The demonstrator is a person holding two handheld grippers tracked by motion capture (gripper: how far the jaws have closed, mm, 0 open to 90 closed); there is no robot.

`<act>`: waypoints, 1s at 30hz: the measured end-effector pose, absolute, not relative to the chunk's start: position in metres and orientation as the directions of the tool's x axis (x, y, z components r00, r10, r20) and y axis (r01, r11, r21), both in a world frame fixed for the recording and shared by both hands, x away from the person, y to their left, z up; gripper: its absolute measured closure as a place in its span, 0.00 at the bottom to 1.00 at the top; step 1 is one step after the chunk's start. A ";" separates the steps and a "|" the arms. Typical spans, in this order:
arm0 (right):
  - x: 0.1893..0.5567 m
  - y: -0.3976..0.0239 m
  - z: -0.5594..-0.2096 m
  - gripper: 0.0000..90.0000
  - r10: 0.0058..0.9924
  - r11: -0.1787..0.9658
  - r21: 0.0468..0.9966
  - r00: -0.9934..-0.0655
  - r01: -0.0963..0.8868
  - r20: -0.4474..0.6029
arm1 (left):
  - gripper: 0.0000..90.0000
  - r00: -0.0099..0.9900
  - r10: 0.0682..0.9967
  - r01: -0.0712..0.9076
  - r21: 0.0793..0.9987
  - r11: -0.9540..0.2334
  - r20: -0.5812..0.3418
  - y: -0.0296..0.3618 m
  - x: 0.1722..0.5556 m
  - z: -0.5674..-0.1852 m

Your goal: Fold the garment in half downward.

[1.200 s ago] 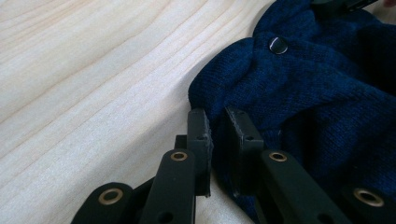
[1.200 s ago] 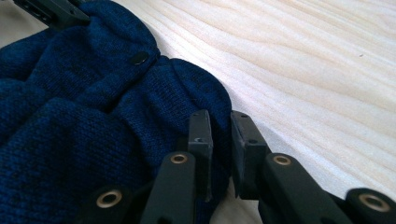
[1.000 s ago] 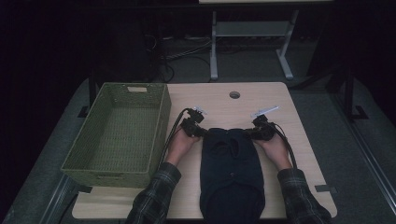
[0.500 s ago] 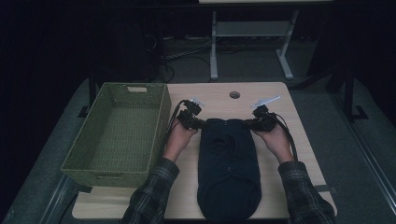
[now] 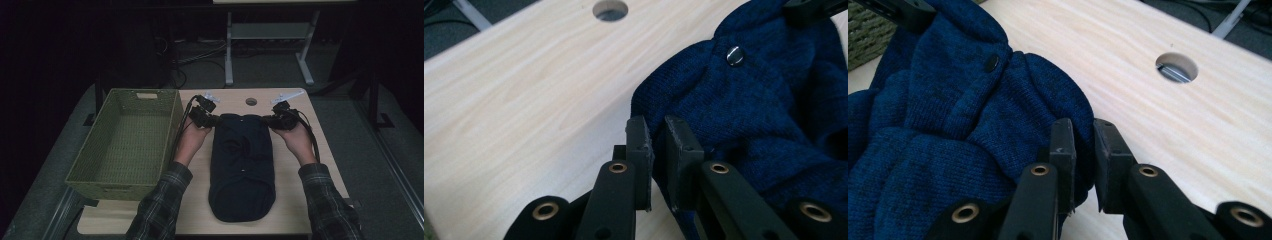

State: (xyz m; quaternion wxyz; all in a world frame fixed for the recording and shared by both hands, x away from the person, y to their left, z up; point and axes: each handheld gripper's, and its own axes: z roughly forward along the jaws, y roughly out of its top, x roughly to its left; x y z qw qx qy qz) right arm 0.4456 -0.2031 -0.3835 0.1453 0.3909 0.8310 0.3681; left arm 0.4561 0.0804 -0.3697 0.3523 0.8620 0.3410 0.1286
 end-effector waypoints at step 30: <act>0.398 -0.207 -0.366 0.89 0.729 0.407 0.801 -0.685 0.440 0.006 | 0.91 0.765 0.644 0.406 0.775 -0.484 0.002 0.092 0.409 -0.353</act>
